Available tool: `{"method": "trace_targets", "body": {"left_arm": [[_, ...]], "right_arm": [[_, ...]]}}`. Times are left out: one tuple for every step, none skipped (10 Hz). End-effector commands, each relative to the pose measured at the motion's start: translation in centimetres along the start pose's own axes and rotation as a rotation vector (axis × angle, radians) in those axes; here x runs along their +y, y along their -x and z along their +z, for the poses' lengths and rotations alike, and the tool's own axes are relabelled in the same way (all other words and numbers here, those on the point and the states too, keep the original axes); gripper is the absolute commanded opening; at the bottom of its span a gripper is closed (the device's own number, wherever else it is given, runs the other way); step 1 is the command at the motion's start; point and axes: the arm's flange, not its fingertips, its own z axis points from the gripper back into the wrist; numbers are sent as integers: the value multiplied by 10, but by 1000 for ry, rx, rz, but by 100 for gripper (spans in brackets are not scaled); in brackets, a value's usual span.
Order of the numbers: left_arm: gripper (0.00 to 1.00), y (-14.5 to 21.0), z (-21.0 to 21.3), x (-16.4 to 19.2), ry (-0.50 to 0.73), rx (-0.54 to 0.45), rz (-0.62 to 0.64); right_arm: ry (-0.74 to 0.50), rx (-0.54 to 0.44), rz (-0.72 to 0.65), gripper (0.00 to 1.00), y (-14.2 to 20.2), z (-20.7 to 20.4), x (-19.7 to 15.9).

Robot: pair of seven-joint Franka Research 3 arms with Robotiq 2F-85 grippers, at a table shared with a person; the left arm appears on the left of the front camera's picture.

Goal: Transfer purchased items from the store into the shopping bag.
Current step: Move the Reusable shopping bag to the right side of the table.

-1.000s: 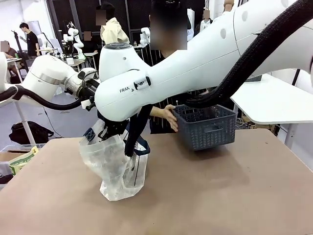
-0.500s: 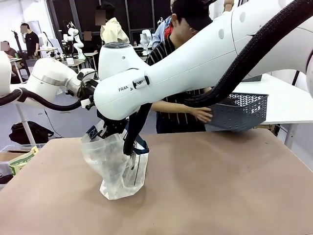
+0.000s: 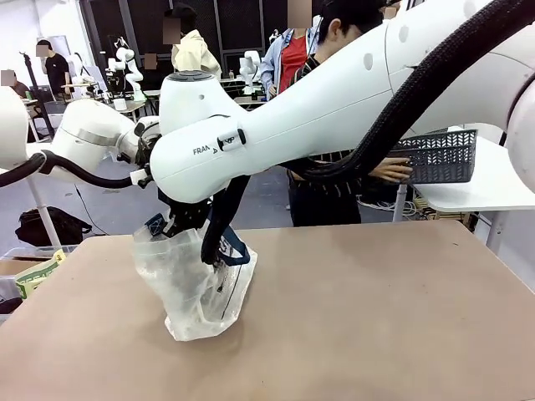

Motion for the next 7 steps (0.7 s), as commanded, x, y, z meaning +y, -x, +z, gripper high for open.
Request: {"method": "trace_targets", "body": {"left_arm": [[59,-14,-3,0,-49,33,22],[59,-15,-3,1,-79,27,42],[59,-16,-5,1,-115,45,68],[59,-18,-7,3,-123,63,85],[59,-20,-9,5,-144,79,100],[59,-23,-14,6,-165,95,124],[59,-26,-17,7,-190,110,142]], "right_arm": [[-3,1,36,0,-13,-5,5],[-6,8,39,0,-16,-8,5],[-12,16,39,0,-17,-10,5],[-12,18,41,0,-20,-12,4],[-11,21,40,0,-23,-14,5],[-13,24,40,0,-25,-16,6],[-3,24,44,0,-26,-16,11]]}}
